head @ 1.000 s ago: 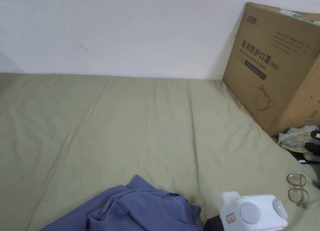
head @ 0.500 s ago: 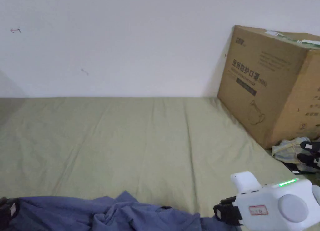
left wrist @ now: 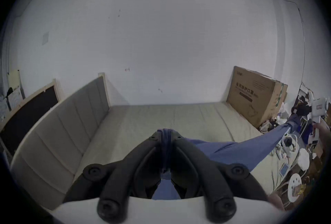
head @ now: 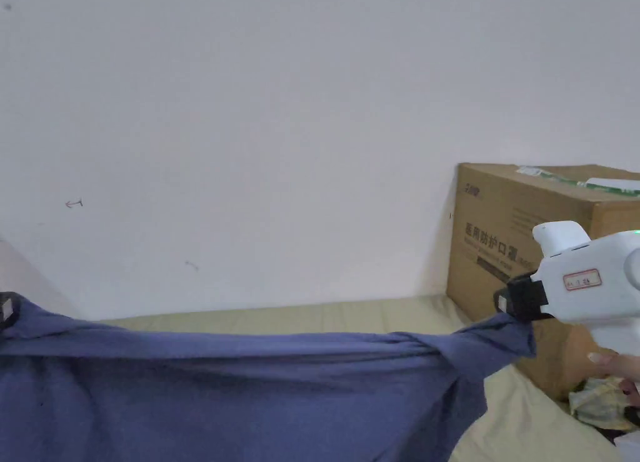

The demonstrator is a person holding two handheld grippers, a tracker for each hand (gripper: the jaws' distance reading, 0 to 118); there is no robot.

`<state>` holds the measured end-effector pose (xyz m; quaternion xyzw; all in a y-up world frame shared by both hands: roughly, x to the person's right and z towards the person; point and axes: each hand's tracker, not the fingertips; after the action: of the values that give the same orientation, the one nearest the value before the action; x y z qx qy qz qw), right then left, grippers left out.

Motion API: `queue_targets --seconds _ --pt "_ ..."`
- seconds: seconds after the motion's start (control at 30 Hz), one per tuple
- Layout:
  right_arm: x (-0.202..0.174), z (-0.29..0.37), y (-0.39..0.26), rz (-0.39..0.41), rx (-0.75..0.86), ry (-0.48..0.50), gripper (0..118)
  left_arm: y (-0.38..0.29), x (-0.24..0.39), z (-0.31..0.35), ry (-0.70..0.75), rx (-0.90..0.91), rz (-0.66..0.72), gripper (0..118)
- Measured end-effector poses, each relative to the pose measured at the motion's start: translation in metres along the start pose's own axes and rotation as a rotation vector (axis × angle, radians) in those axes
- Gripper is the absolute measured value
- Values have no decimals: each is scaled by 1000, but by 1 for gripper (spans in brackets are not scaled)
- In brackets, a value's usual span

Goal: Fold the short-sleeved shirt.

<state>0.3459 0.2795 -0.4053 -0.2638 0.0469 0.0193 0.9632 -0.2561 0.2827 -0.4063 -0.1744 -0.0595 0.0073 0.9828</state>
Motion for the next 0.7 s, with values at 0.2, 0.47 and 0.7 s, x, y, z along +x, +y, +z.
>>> queue_targets --seconds 0.2,0.47,0.7 --pt "-10 -12 64 57 58 -61 4 42 12 -25 32 42 -30 7" --pt "-9 -40 153 118 129 -172 4 86 18 -82 48 49 -34 7" --pt "-3 -70 220 133 197 -270 4 121 33 -142 71 90 -82 7"
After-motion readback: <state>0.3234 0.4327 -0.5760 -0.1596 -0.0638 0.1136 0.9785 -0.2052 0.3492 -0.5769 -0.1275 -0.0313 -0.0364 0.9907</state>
